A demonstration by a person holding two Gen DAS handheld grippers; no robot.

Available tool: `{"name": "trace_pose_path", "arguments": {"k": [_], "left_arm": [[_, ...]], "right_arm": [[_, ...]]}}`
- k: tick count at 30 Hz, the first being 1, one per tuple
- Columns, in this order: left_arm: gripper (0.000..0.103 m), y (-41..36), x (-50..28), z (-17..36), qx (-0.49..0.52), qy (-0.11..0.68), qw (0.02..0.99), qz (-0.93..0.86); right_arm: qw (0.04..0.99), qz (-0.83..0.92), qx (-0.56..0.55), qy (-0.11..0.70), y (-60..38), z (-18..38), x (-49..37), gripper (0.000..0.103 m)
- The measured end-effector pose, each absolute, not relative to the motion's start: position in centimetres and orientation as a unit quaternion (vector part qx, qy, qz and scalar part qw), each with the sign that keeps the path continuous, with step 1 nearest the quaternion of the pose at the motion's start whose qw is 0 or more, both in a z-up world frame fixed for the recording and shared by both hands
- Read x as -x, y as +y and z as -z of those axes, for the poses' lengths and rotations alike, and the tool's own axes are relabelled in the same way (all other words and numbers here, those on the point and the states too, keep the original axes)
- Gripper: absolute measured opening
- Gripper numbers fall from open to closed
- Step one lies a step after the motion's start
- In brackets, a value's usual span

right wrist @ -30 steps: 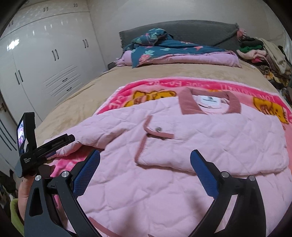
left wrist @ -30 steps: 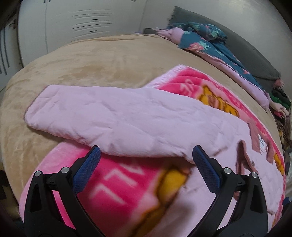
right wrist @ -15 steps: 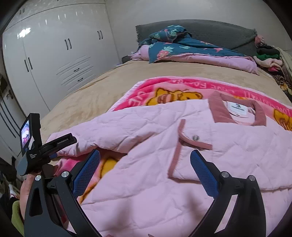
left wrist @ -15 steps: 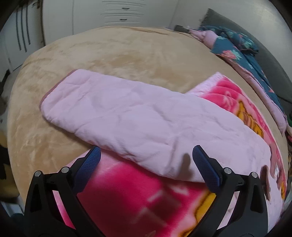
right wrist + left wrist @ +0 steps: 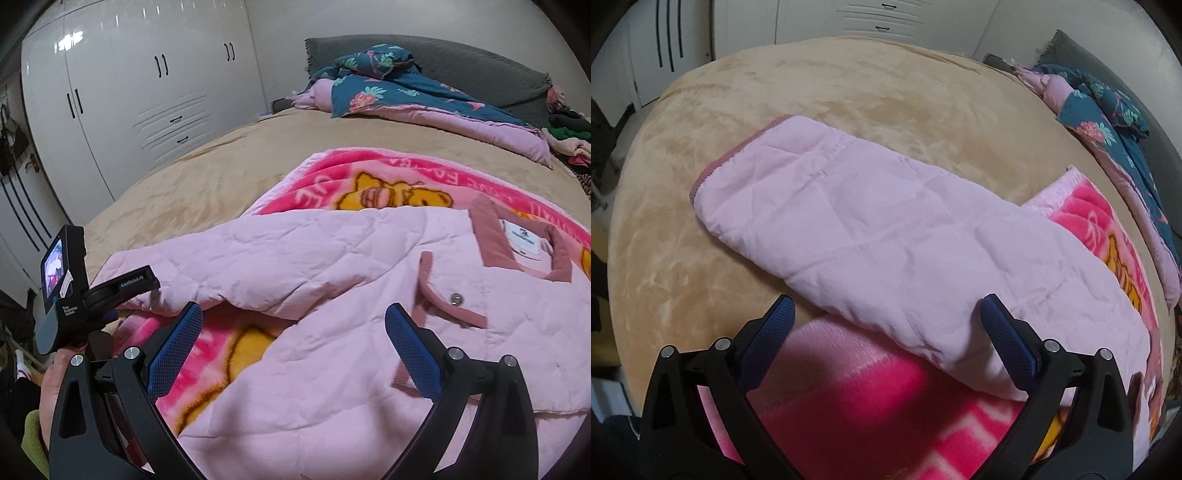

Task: Fold large clothes
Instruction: 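Grasp the sleeve cuff with the left gripper and lift it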

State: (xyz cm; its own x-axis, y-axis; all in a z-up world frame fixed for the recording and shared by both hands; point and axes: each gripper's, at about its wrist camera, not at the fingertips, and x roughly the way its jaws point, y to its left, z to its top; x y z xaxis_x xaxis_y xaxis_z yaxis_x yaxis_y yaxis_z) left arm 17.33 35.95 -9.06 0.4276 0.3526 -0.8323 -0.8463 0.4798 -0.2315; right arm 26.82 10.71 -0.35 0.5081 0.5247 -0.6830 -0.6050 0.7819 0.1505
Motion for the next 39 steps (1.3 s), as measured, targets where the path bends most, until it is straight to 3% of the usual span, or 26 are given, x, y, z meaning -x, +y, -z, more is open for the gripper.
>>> {"name": "trace_pose_path", "arguments": {"k": [19, 21, 26, 30, 39], "left_arm": [[0.094, 43.0, -14.3, 11.7, 0.447, 0.289, 0.769, -0.354], [0.089, 43.4, -14.1, 11.8, 0.451, 0.282, 0.771, -0.351], [0.051, 43.7, -13.3, 11.0, 0.439, 0.268, 0.78, -0.356], [0.029, 42.8, -13.0, 8.6, 0.402, 0.245, 0.808, -0.355], [0.02, 38.8, -13.5, 3.2, 0.341, 0.195, 0.866, -0.31]], "right_arm": [[0.858, -0.324, 0.06, 0.393, 11.8, 2.7, -28.7, 0.099], [0.859, -0.322, 0.06, 0.395, 11.5, 3.0, -28.9, 0.098], [0.856, -0.324, 0.032, 0.403, 10.1, 3.1, -29.1, 0.098], [0.862, -0.315, 0.018, 0.397, 8.4, 2.6, -28.9, 0.098], [0.879, -0.285, -0.016, 0.383, 3.1, 1.2, -28.1, 0.098]]}}
